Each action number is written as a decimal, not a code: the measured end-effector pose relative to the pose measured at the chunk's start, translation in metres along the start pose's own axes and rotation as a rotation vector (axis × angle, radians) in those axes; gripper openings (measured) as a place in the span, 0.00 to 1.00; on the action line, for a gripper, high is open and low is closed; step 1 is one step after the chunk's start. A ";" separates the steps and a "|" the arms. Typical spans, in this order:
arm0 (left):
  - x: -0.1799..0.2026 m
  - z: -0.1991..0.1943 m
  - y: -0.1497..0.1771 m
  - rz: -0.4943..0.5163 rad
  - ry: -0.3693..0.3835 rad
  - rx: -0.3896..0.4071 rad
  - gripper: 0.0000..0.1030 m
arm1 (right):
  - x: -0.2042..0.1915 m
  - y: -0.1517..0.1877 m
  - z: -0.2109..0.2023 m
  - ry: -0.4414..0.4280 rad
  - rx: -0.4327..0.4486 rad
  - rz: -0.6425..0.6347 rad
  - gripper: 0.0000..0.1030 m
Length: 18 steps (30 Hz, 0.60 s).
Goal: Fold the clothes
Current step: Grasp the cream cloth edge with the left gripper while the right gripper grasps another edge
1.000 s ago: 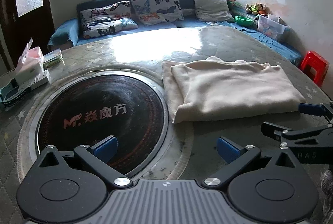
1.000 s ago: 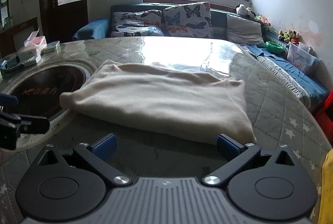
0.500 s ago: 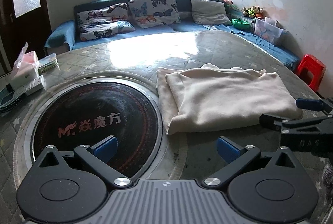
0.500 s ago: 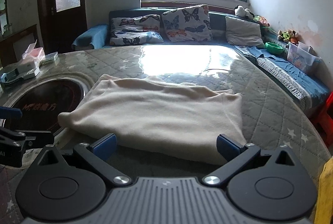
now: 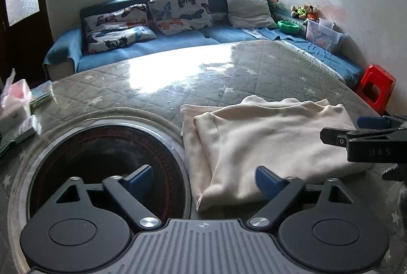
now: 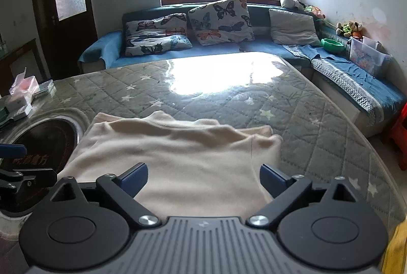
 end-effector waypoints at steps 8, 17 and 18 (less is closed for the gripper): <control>0.006 0.045 -0.025 0.066 0.034 0.016 0.61 | 0.015 -0.021 0.051 -0.012 -0.025 -0.010 0.86; 0.013 0.096 -0.020 0.135 0.077 -0.041 0.52 | 0.026 -0.014 0.093 -0.053 -0.105 0.007 0.76; 0.013 0.098 -0.020 0.131 0.089 -0.038 0.48 | 0.025 -0.011 0.094 -0.058 -0.105 0.003 0.75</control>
Point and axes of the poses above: each gripper's, at about its wrist camera, not at the fingertips, and z roughly the way its jaws point, x to its right, y to its underside, the point moved 5 cm from there along z, roughly the way its jaws point, and after that the axes turned 12 degrees about x, right-handed, at the moved point
